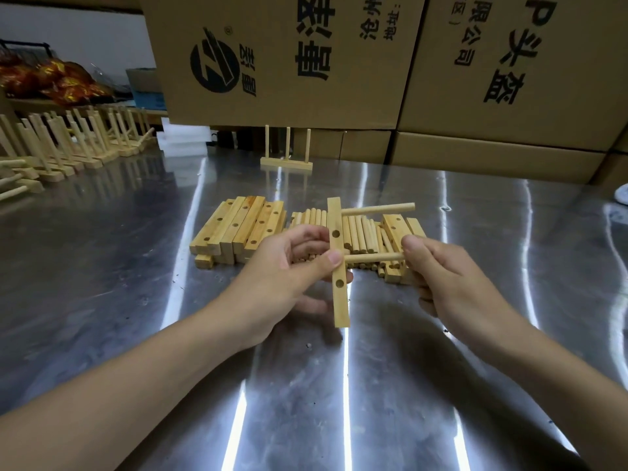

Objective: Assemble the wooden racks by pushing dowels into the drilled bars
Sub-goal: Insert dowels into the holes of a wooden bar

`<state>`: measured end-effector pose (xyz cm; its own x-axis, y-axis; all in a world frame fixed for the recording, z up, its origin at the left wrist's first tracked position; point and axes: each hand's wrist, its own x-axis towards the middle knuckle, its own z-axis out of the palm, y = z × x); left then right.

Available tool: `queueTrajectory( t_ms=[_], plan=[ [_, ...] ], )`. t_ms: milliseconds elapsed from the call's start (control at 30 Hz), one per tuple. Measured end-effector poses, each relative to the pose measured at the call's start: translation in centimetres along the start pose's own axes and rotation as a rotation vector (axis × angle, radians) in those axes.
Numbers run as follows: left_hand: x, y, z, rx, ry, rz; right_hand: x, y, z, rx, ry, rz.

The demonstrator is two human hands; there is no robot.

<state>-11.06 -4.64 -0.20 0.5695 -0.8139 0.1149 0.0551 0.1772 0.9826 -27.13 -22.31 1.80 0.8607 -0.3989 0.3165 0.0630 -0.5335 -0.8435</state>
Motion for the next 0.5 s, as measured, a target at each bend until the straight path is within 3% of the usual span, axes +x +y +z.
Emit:
queueTrajectory(
  t_ms=[167, 300, 367, 433, 500],
  plan=[
    [-0.5, -0.4, 0.1, 0.108, 0.062, 0.082, -0.4, 0.2, 0.2, 0.230, -0.029, 0.271],
    [-0.1, -0.5, 0.1, 0.049, 0.096, 0.082, 0.0, -0.2, -0.4, 0.200, -0.012, 0.185],
    [0.2, -0.4, -0.1, -0.033, 0.139, 0.032, 0.0, 0.3, -1.0, 0.014, 0.105, 0.038],
    [0.5, -0.1, -0.3, -0.180, 0.166, -0.038, 0.3, 1.7, -1.7, -0.372, 0.220, -0.089],
    [0.8, 0.0, -0.6, -0.276, 0.174, -0.078, 0.6, 2.8, -2.1, -0.631, 0.219, -0.110]
  ],
)
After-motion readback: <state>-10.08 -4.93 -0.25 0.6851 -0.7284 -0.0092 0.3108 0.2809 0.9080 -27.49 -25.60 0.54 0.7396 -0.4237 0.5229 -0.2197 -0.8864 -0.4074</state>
